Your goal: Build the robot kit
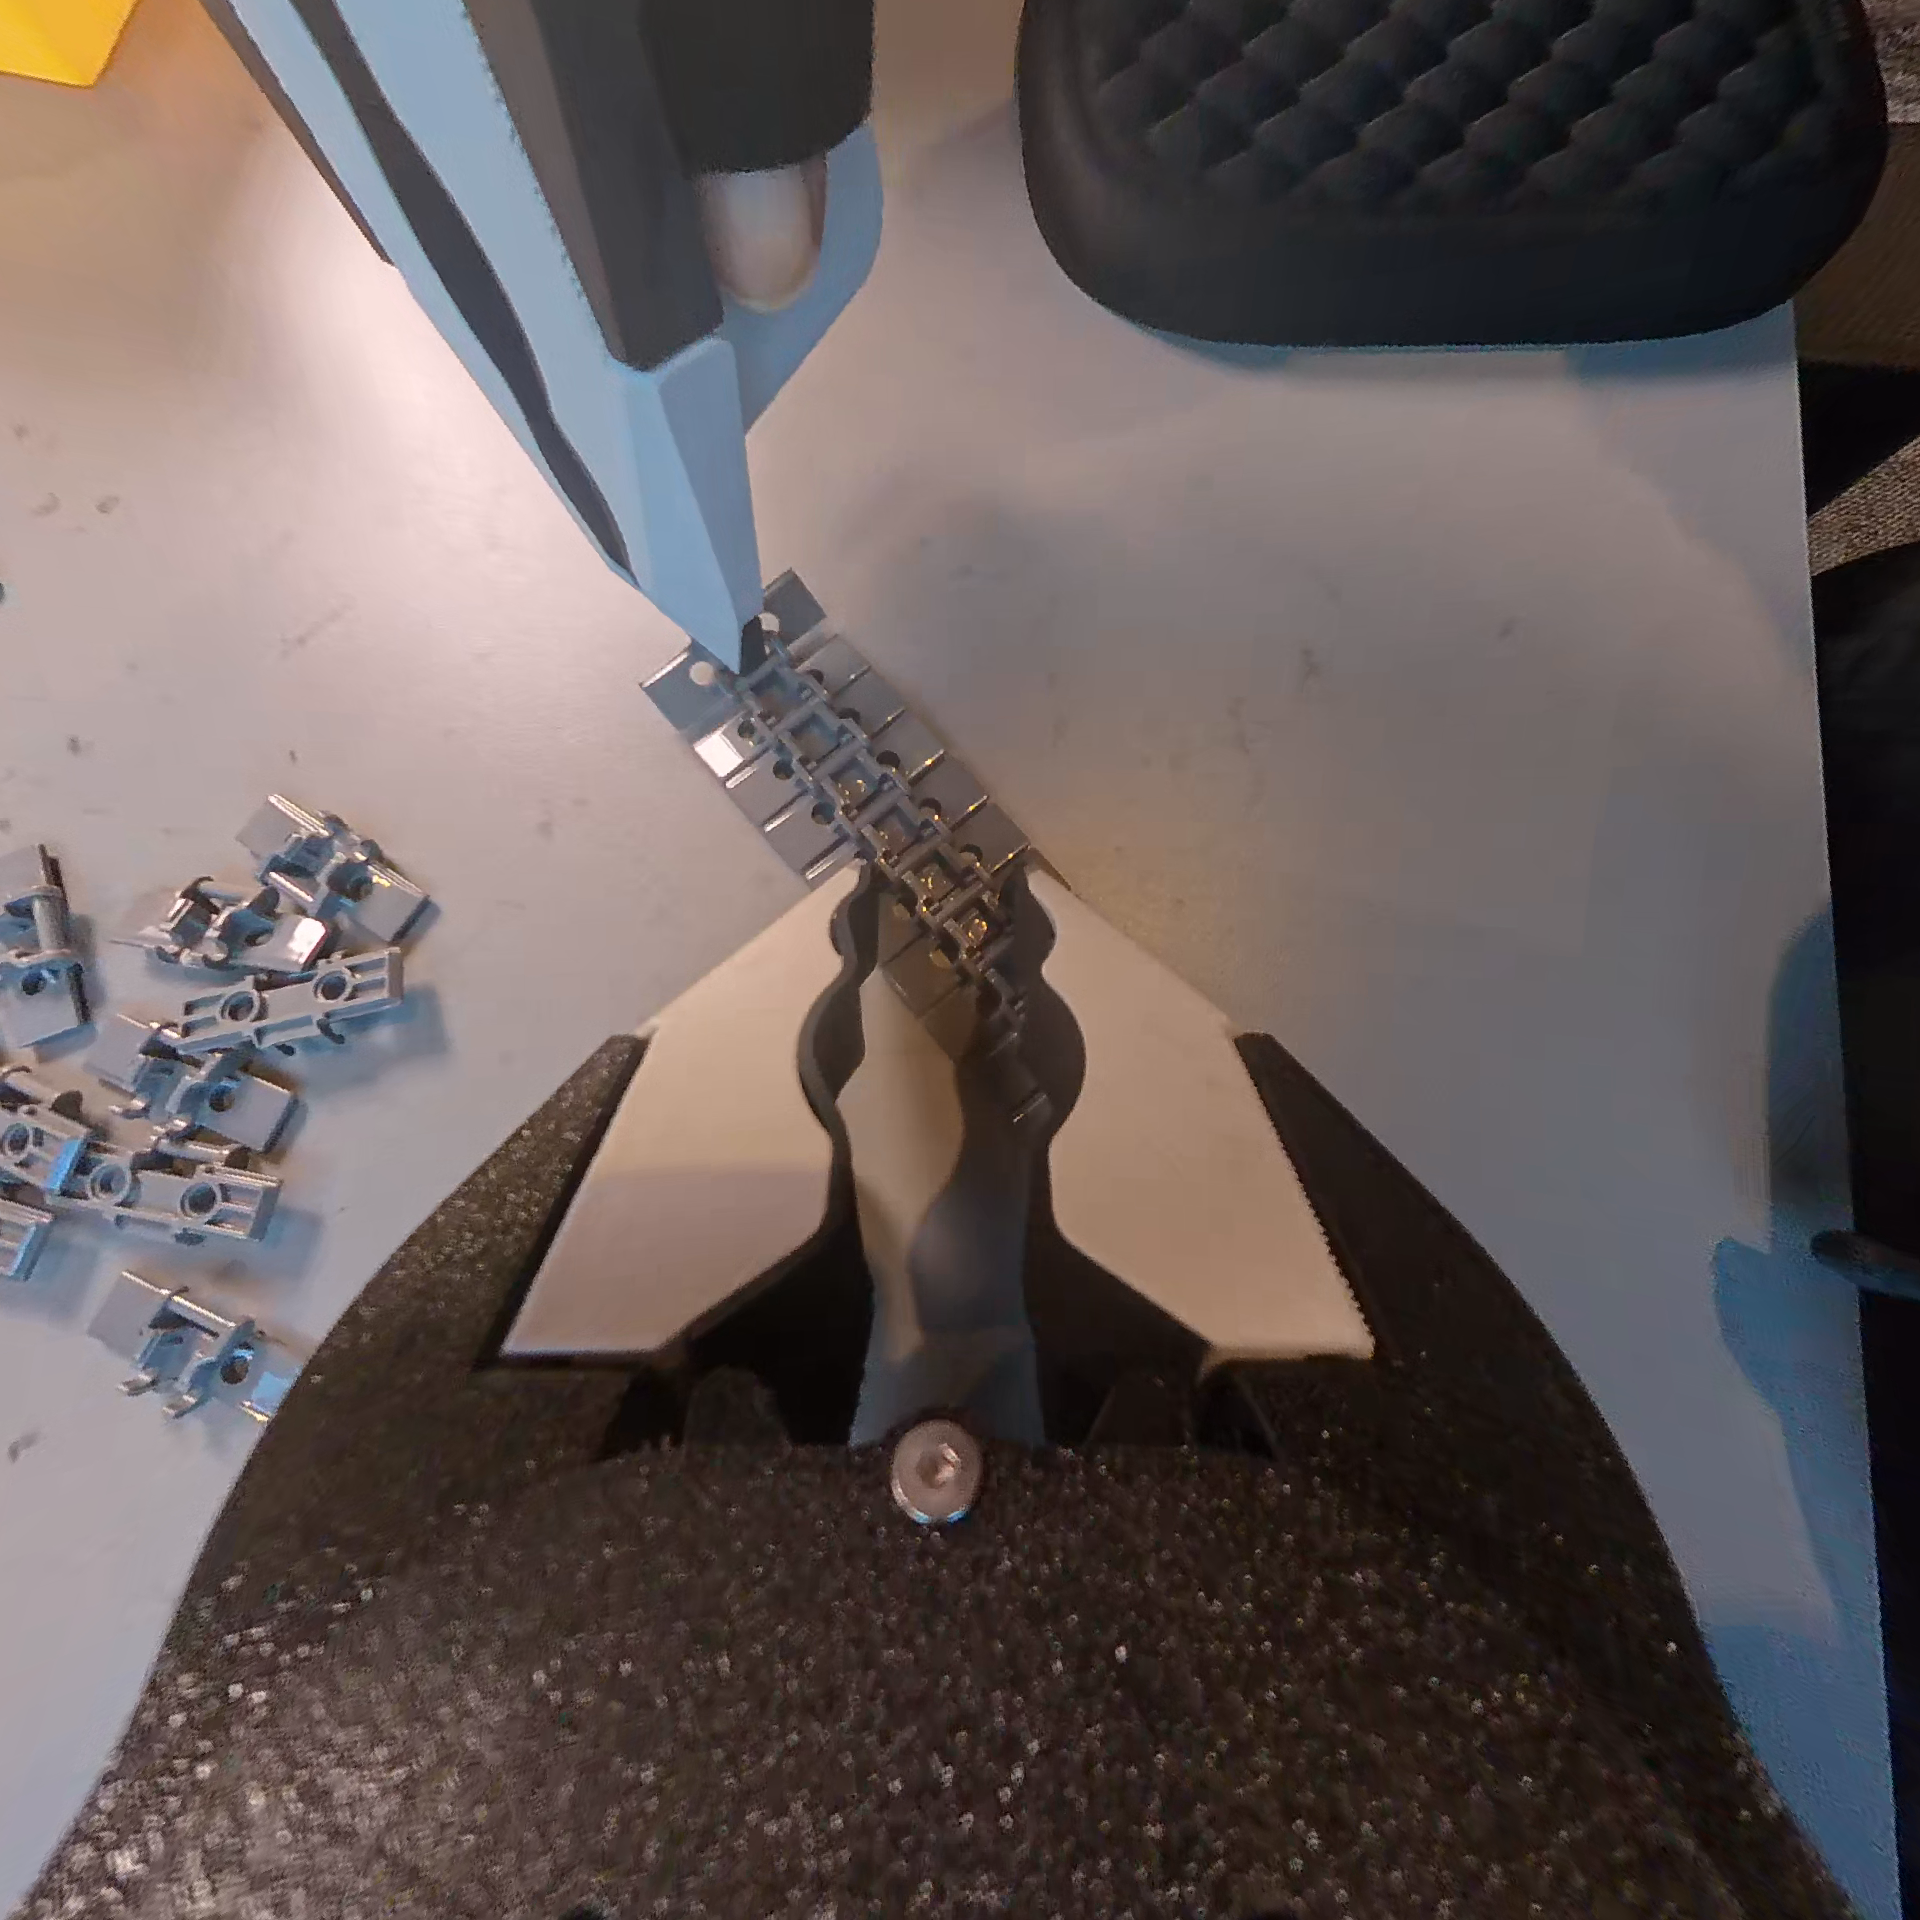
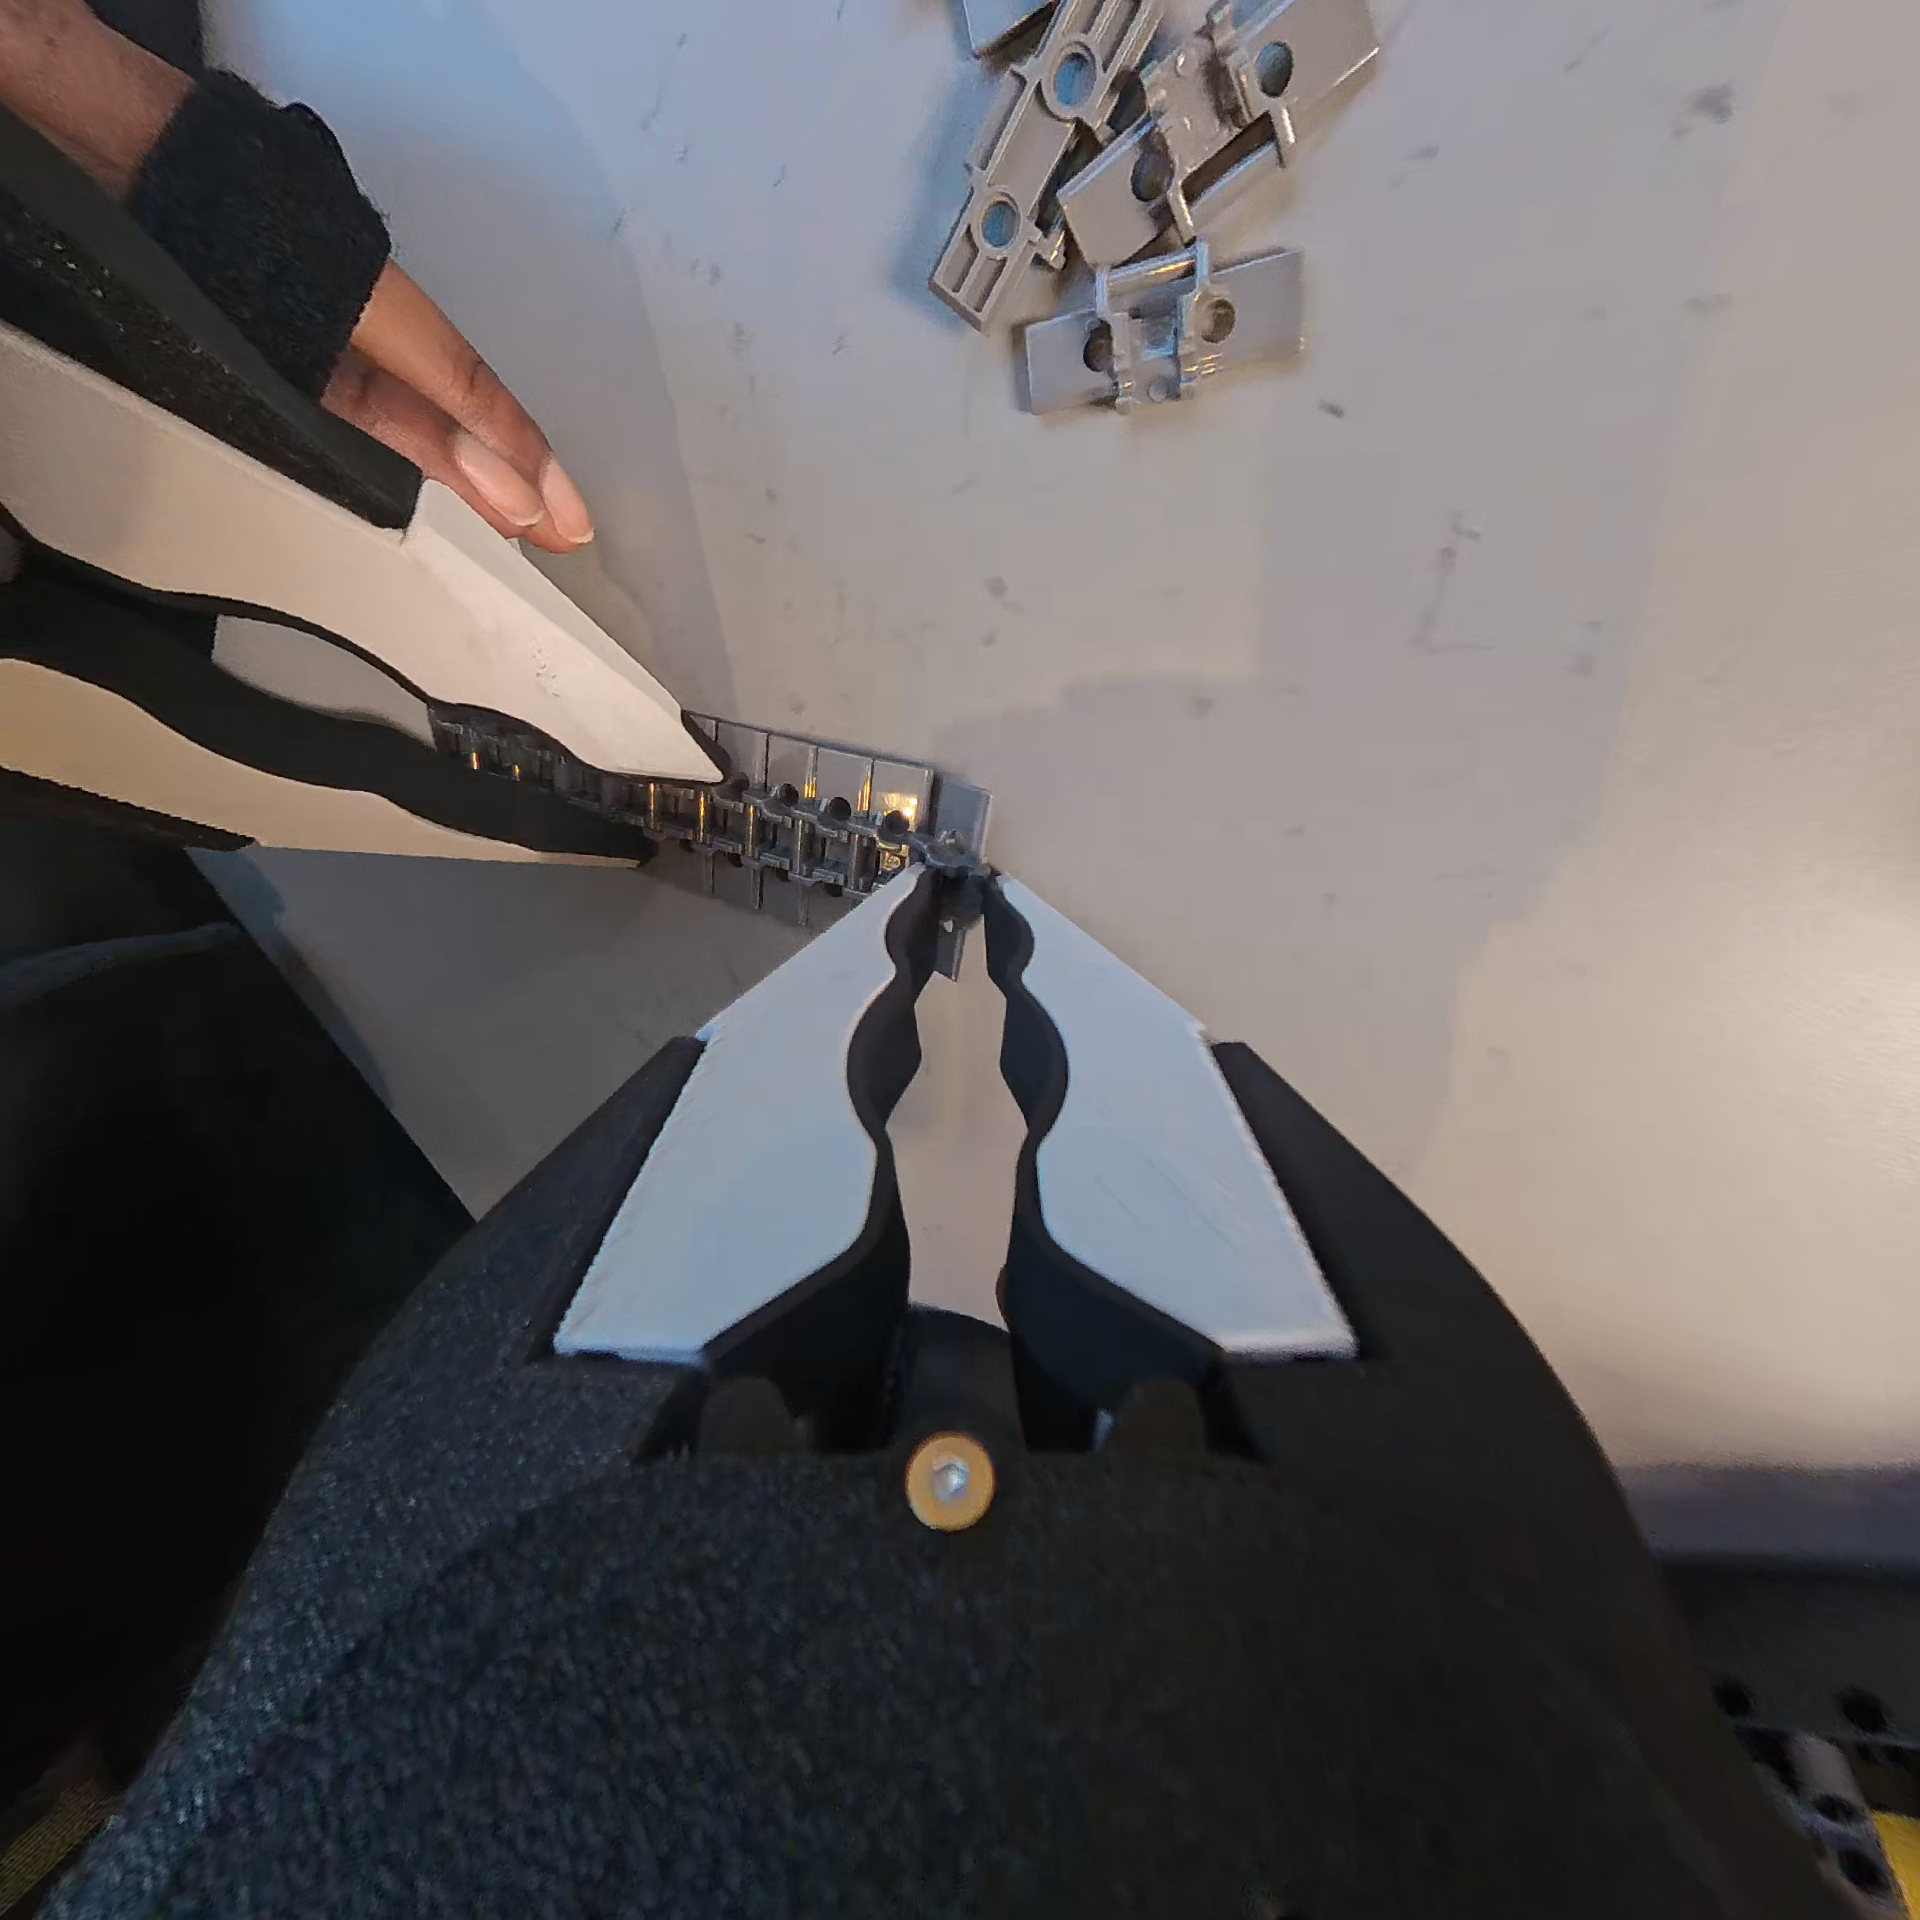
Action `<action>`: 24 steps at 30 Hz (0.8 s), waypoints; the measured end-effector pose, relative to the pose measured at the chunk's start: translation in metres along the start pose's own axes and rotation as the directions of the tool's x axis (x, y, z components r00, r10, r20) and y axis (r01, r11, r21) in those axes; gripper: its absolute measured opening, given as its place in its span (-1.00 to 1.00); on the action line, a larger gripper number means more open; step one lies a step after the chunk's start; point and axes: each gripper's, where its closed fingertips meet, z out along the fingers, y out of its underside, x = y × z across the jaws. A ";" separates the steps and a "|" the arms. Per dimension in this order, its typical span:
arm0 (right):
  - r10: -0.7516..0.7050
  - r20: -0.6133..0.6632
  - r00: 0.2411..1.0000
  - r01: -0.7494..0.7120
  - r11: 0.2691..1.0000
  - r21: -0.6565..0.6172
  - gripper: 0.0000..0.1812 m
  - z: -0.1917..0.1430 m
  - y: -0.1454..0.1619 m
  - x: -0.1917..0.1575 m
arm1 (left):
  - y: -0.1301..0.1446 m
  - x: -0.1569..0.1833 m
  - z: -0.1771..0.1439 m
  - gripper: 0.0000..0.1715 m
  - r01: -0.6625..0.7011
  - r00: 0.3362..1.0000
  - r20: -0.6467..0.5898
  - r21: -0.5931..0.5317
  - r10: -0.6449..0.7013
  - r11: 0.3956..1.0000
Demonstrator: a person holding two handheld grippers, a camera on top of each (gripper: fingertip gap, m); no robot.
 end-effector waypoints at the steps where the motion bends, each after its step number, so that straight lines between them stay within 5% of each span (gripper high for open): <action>1: -0.001 -0.006 1.000 0.001 1.000 -0.016 -0.90 0.002 0.002 0.001 | 0.000 0.000 0.000 -0.73 -0.001 1.000 0.004 0.001 0.001 1.000; 10: -0.081 -0.065 0.995 0.081 0.997 0.006 -0.88 0.001 0.000 0.004 | 0.000 0.000 0.000 -0.73 -0.001 1.000 0.001 0.001 0.001 1.000; 14: -0.110 0.075 0.991 0.100 0.988 0.117 -0.65 -0.019 -0.013 -0.002 | 0.000 -0.001 -0.001 -0.73 0.006 1.000 0.000 0.002 -0.006 1.000; 24: -0.261 -0.149 0.954 0.298 0.889 0.348 -0.65 -0.014 -0.069 0.022 | -0.003 0.002 -0.004 -0.67 0.051 0.996 -0.069 0.023 -0.050 0.998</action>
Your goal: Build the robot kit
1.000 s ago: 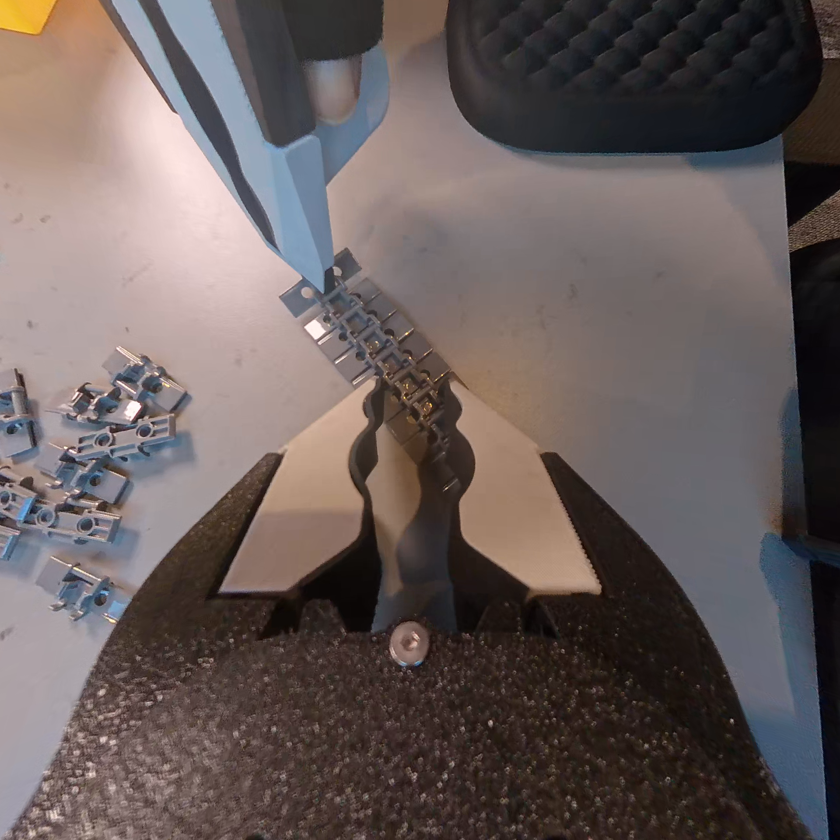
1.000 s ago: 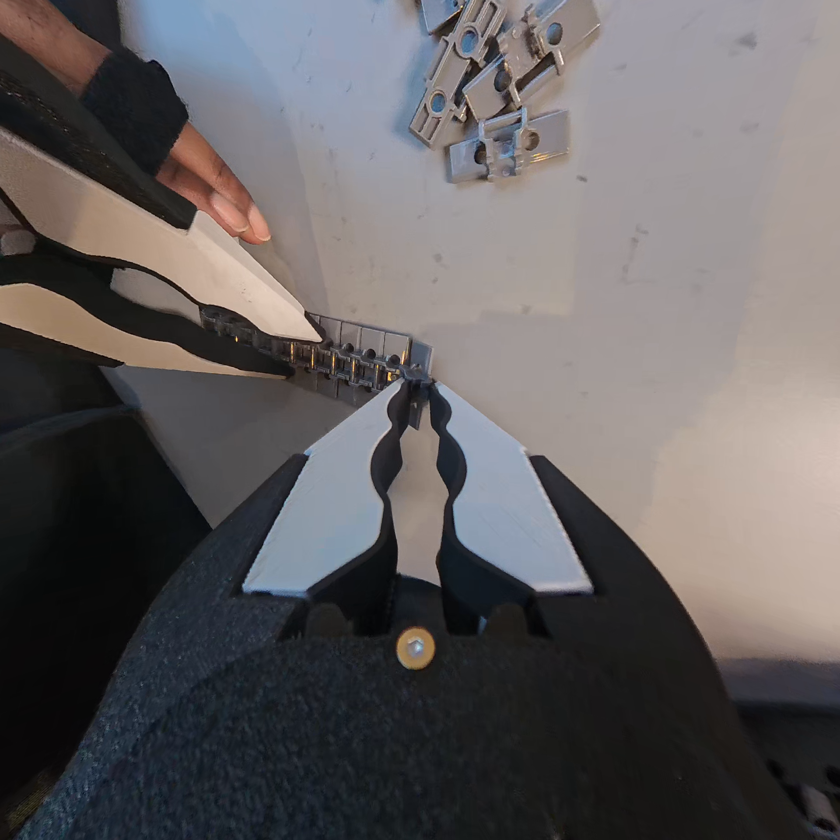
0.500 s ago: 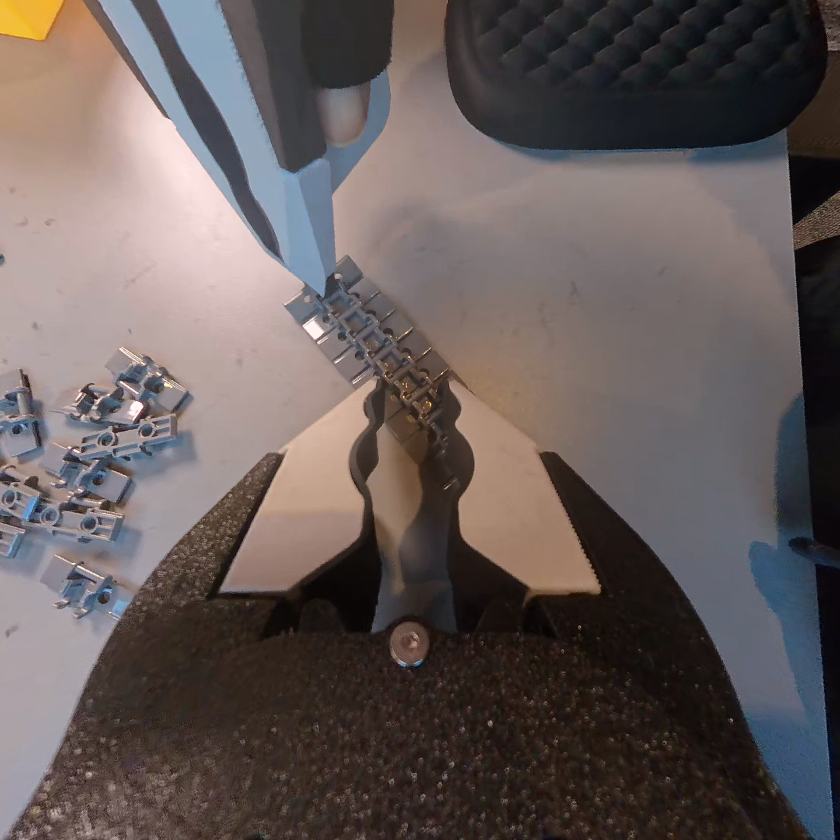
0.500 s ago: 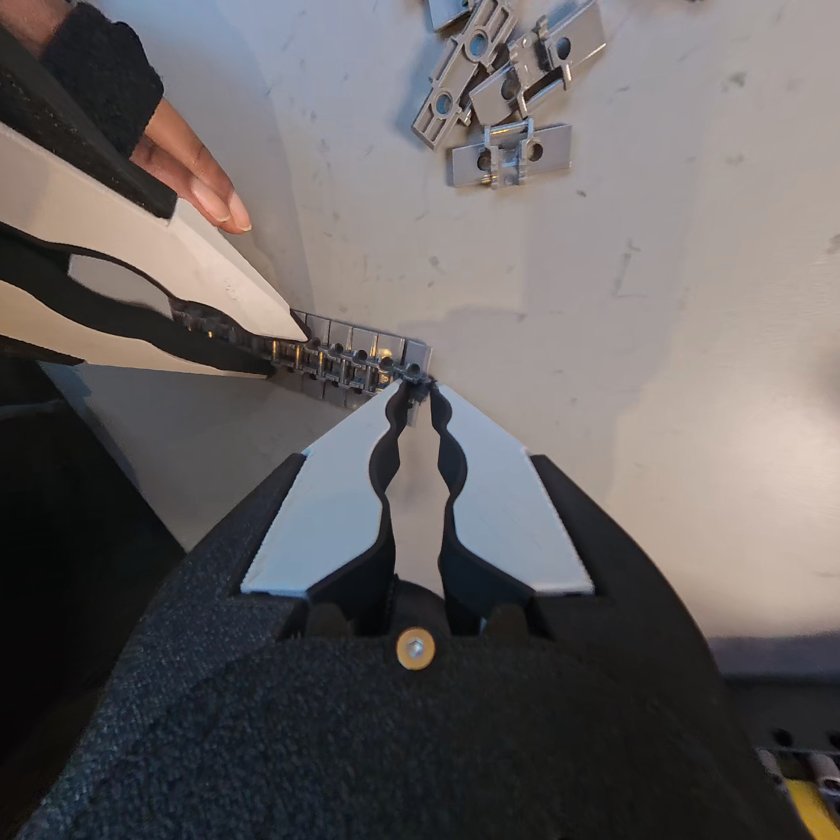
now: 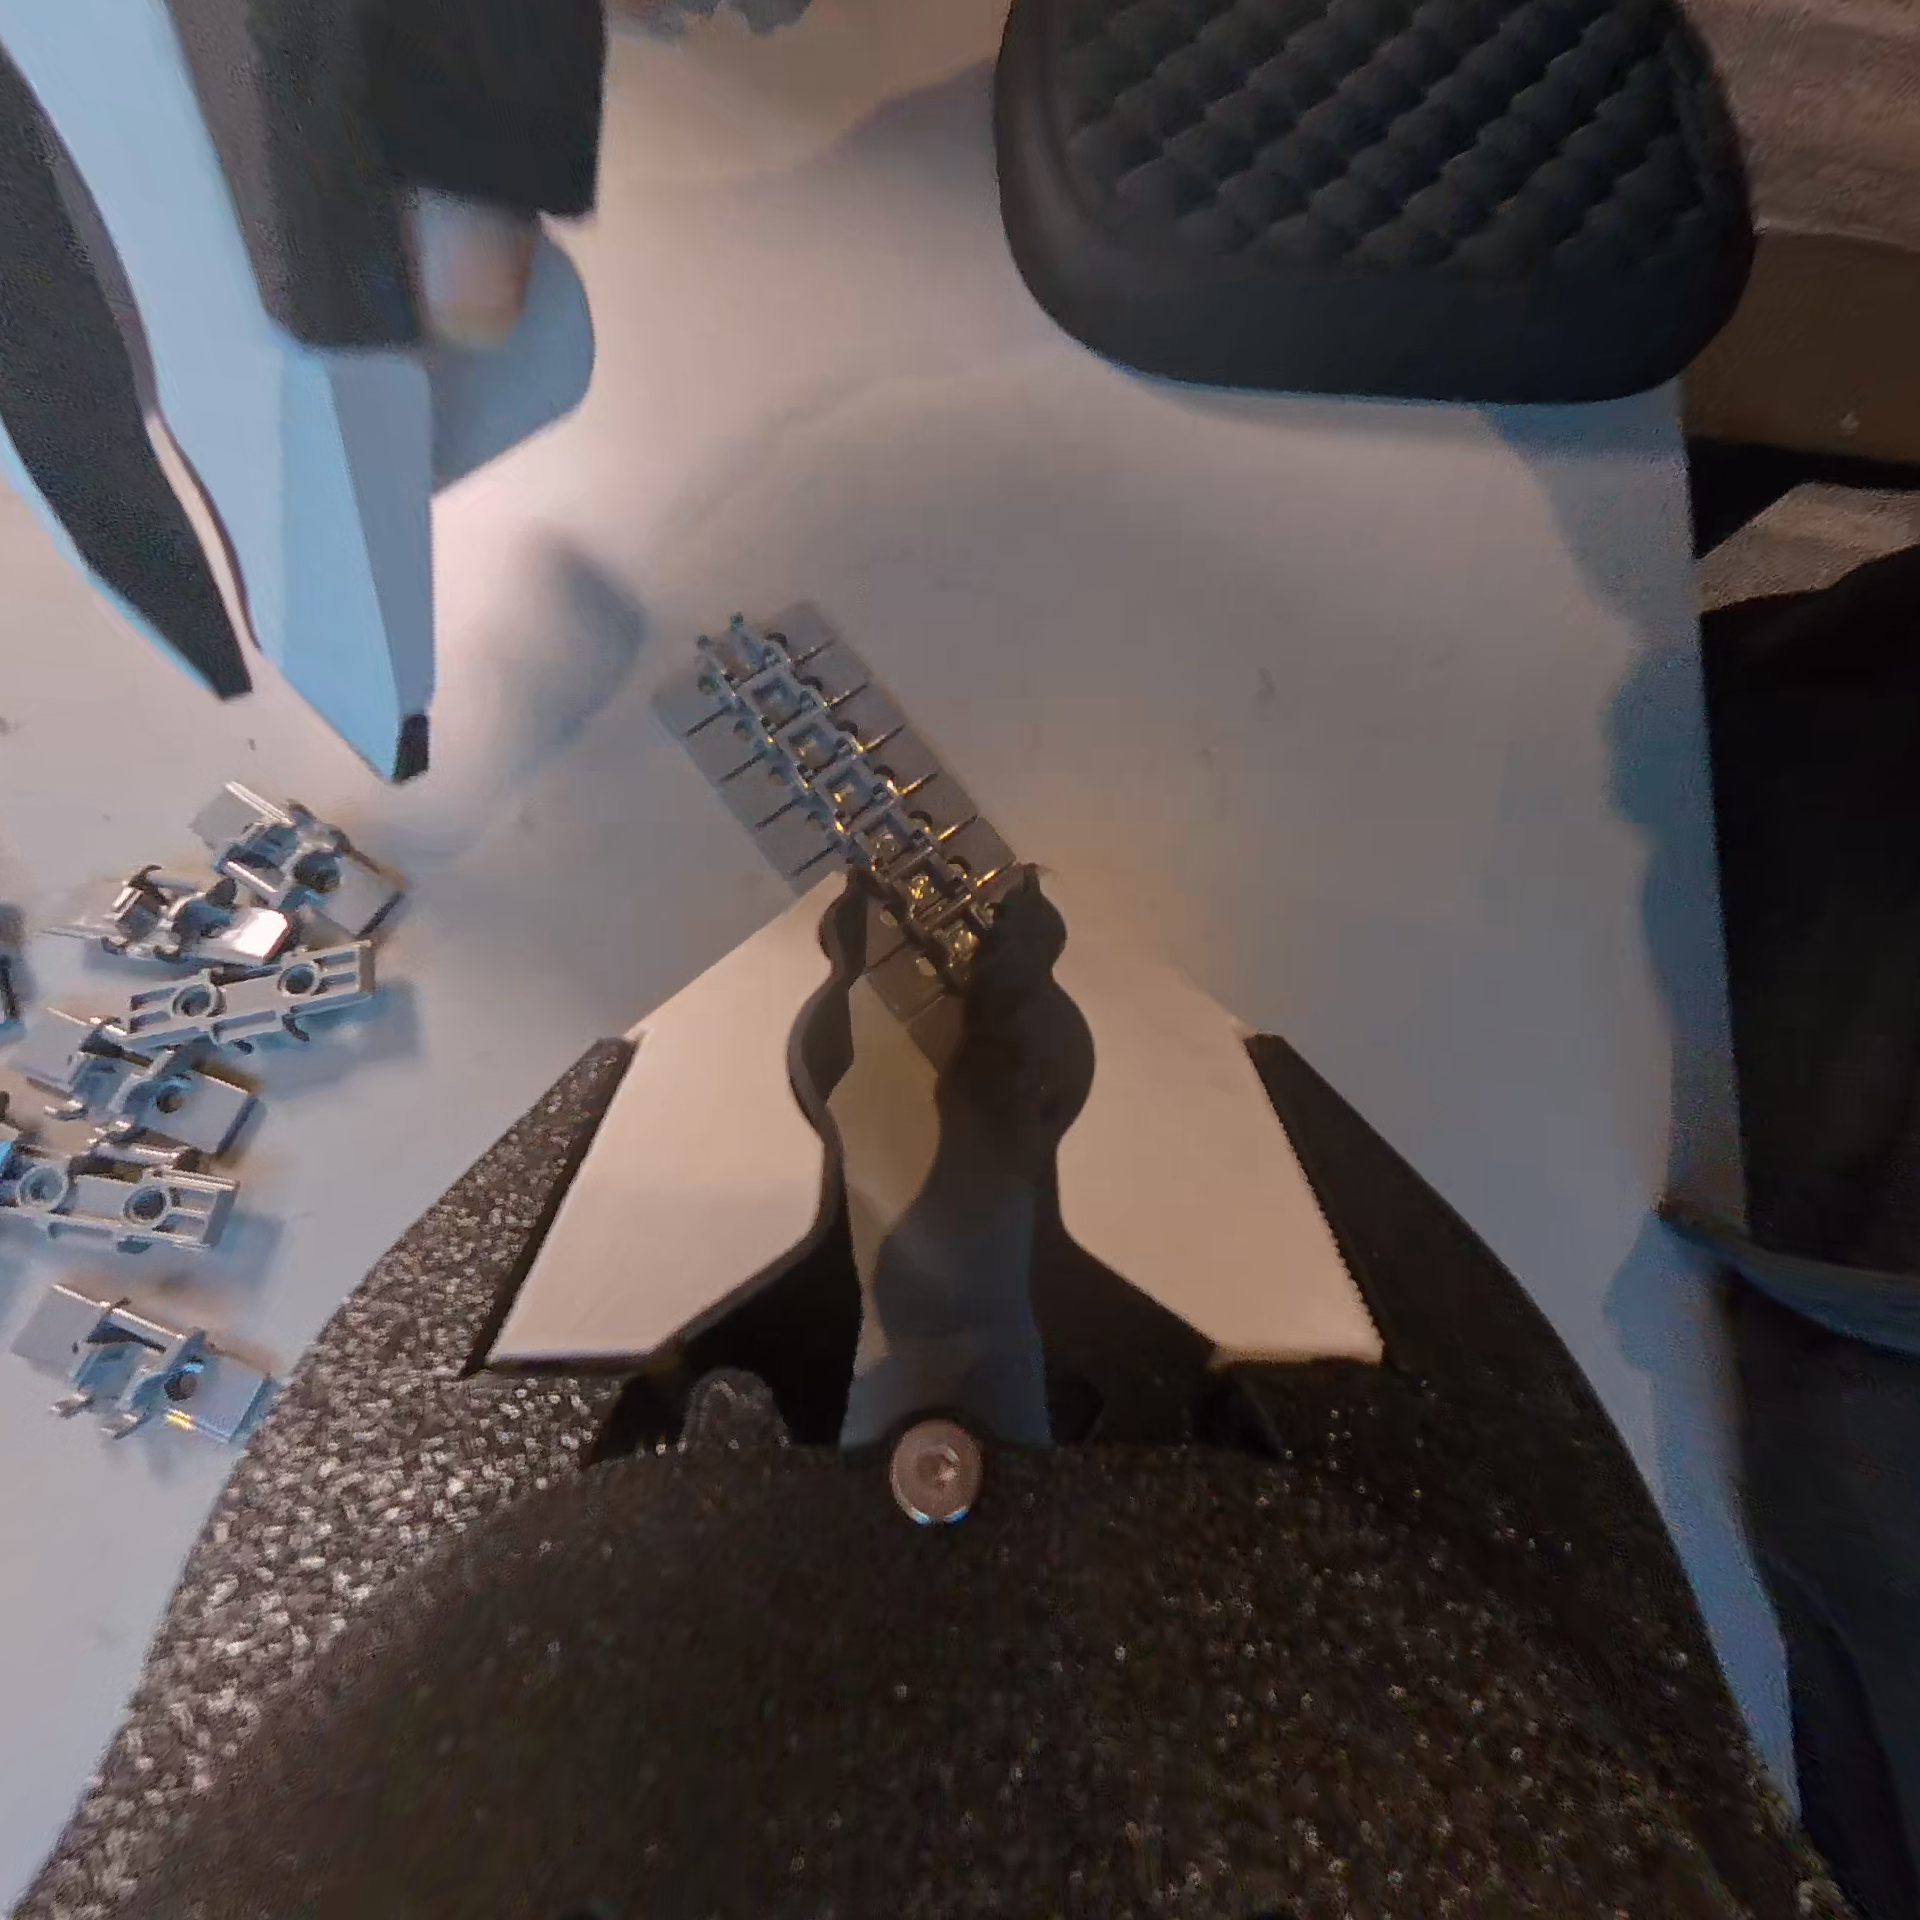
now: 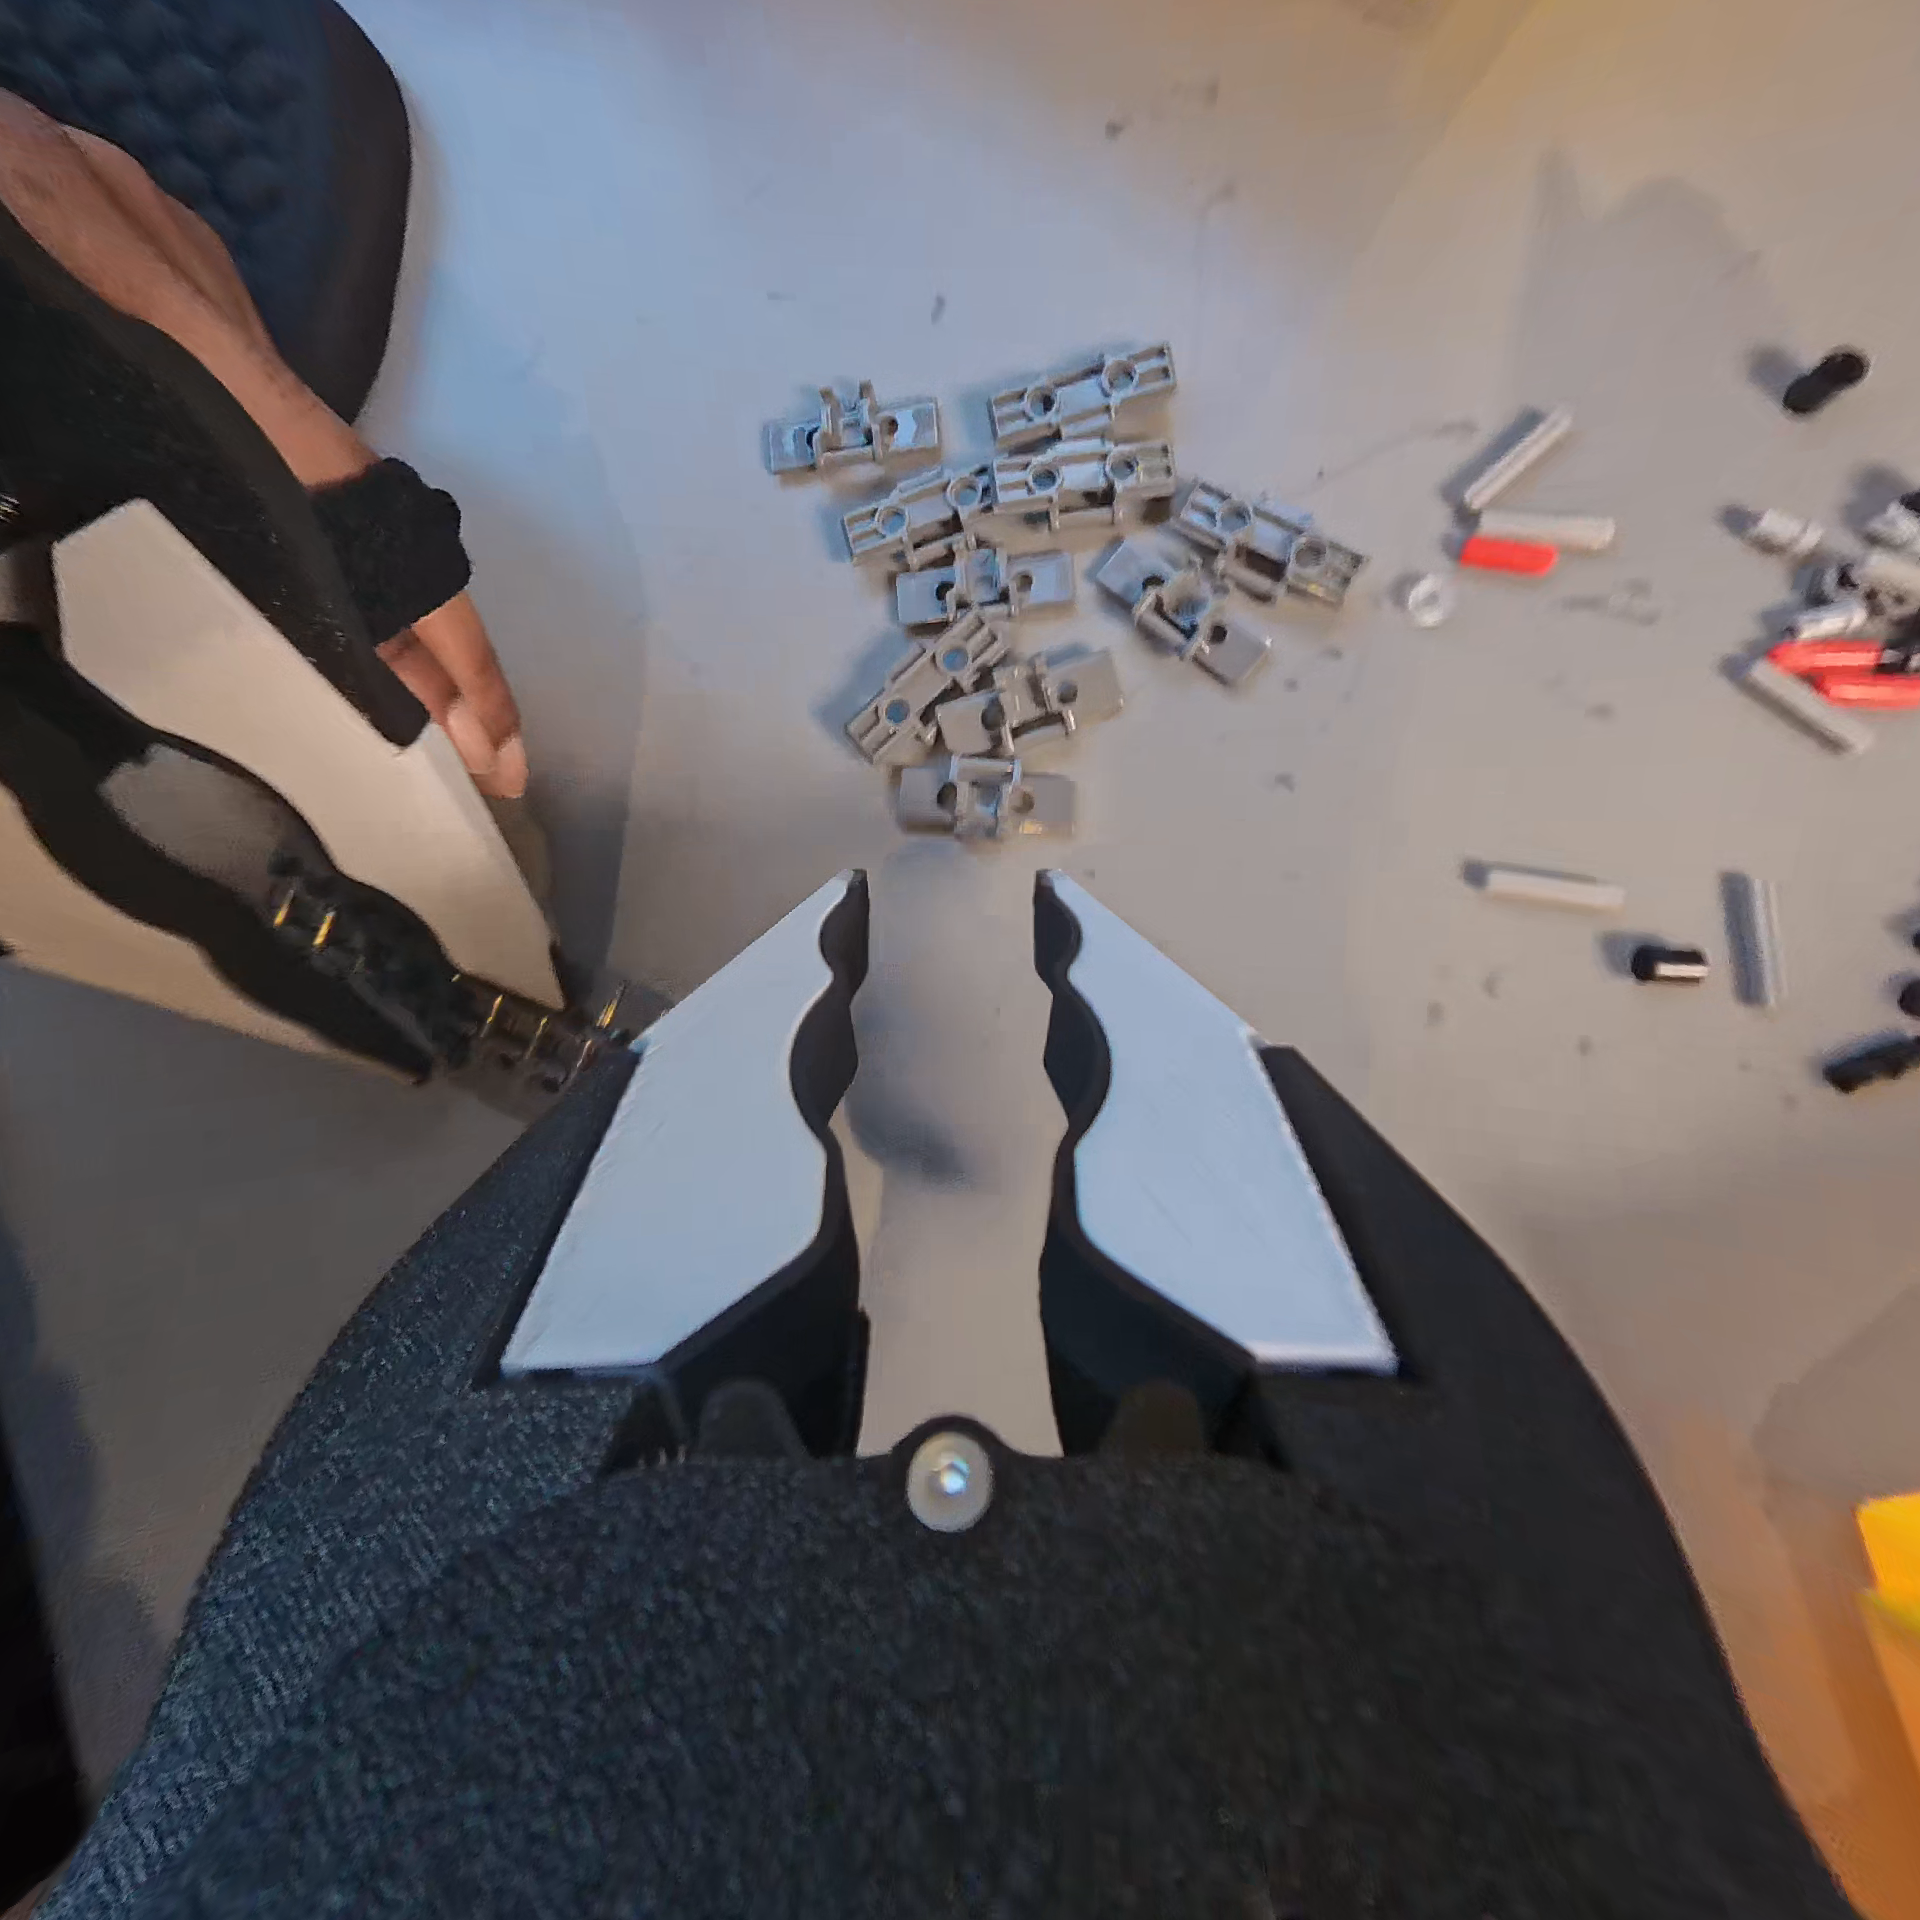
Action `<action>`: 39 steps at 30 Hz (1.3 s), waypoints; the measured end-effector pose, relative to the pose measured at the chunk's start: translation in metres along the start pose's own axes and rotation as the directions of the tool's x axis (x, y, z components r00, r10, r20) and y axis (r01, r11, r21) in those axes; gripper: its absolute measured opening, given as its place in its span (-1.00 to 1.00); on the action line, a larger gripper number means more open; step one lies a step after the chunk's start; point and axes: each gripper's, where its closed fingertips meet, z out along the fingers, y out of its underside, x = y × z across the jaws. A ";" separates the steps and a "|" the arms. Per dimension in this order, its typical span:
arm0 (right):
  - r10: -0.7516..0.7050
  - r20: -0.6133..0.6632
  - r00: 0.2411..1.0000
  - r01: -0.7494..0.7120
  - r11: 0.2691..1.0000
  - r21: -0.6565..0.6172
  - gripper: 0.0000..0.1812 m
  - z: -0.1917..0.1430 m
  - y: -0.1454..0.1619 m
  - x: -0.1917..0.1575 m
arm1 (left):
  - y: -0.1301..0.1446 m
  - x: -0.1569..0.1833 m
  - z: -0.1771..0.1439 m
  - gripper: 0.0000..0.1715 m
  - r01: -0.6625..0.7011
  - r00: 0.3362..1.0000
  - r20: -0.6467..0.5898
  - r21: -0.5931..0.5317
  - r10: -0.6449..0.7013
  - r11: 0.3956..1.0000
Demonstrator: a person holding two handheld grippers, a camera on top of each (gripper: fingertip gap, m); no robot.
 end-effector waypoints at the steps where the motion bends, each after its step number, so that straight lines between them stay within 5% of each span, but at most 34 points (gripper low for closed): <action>1: -0.025 -0.014 1.000 0.026 1.000 0.016 -0.65 0.006 -0.003 0.001 | -0.005 -0.001 -0.004 -0.65 0.019 1.000 -0.011 0.032 -0.019 0.999; 8: -0.140 -0.053 0.989 0.142 0.989 0.033 -0.88 0.020 -0.002 0.004 | -0.029 -0.062 -0.055 -0.66 0.263 0.959 0.013 0.322 -0.282 0.909; 13: -0.359 -0.085 0.930 0.367 0.920 0.133 -0.88 -0.006 -0.011 -0.022 | -0.029 -0.083 -0.069 -0.66 0.489 0.870 -0.155 0.396 -0.468 0.777; 19: -0.571 -0.202 0.796 0.604 0.770 0.203 -0.88 -0.044 -0.033 -0.067 | -0.044 -0.057 -0.069 -0.69 0.580 0.807 -0.381 0.371 -0.451 0.725; 24: -0.639 -0.254 0.726 0.686 0.700 0.197 -0.88 -0.062 -0.039 -0.089 | -0.062 -0.031 -0.082 -0.91 0.619 0.744 -0.561 0.376 -0.362 0.689; 27: -0.553 -0.245 0.796 0.605 0.732 0.313 -0.87 -0.077 -0.048 -0.099 | -0.073 -0.023 -0.096 -0.92 0.625 0.725 -0.625 0.419 -0.290 0.659; 31: -0.275 -0.003 0.961 0.239 0.831 0.502 -0.70 -0.091 -0.057 -0.105 | -0.085 -0.022 -0.113 -0.92 0.622 0.733 -0.643 0.505 -0.220 0.598; 39: -0.082 0.213 0.974 -0.051 0.831 0.553 -0.85 -0.098 -0.066 -0.107 | -0.091 -0.016 -0.122 -0.93 0.557 0.790 -0.592 0.587 -0.157 0.587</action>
